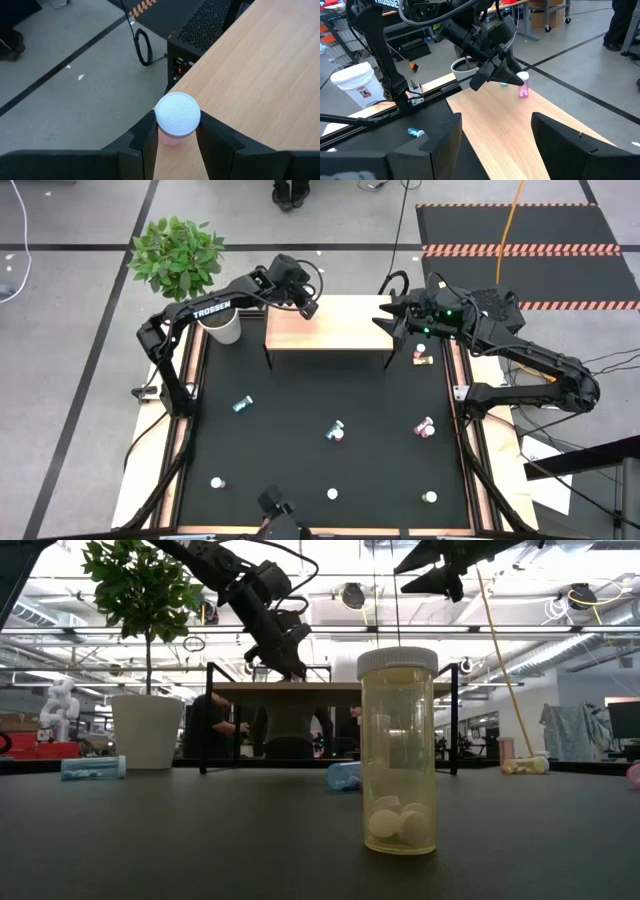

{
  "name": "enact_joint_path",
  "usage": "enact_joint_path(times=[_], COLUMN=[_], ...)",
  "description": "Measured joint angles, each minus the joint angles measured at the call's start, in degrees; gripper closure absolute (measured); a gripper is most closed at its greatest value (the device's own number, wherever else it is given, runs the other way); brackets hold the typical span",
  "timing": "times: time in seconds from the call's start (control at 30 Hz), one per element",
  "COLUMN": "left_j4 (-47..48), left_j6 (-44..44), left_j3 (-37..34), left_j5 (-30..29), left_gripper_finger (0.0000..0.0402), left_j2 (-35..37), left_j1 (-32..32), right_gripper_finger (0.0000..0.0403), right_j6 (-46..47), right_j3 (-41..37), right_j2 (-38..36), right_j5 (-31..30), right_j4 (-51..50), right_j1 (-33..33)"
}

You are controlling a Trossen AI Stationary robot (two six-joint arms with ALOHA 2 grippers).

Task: Pick and place medicine bottles onto shelf by color
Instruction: Put the bottom right pink pill bottle on the shelf, then put the bottom left yellow pill bottle on the shelf

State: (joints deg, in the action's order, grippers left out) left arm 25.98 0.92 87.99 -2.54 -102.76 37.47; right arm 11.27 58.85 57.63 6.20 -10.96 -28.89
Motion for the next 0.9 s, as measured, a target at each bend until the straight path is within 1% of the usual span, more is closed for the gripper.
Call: enact_joint_path(times=[0.53, 0.63, 0.9], left_j4=[-0.02, -0.04, -0.02], left_j6=[0.92, 1.12, 1.32], left_j3=[-0.01, -0.02, -0.02], left_j5=[0.71, 0.76, 0.85], left_gripper_finger=[0.0274, 0.0251, 0.0142], left_j2=[0.0, 0.0, 0.0], left_j1=[0.0, 0.0, 0.0], right_gripper_finger=[0.0169, 0.0169, 0.0169], right_j6=[0.22, 0.22, 0.22], right_j3=[0.0, 0.0, 0.0], right_j2=[0.0, 0.0, 0.0], right_j5=[0.04, 0.06, 0.07], right_j4=[-0.02, -0.01, -0.02], right_j1=[0.01, 0.0, -0.01])
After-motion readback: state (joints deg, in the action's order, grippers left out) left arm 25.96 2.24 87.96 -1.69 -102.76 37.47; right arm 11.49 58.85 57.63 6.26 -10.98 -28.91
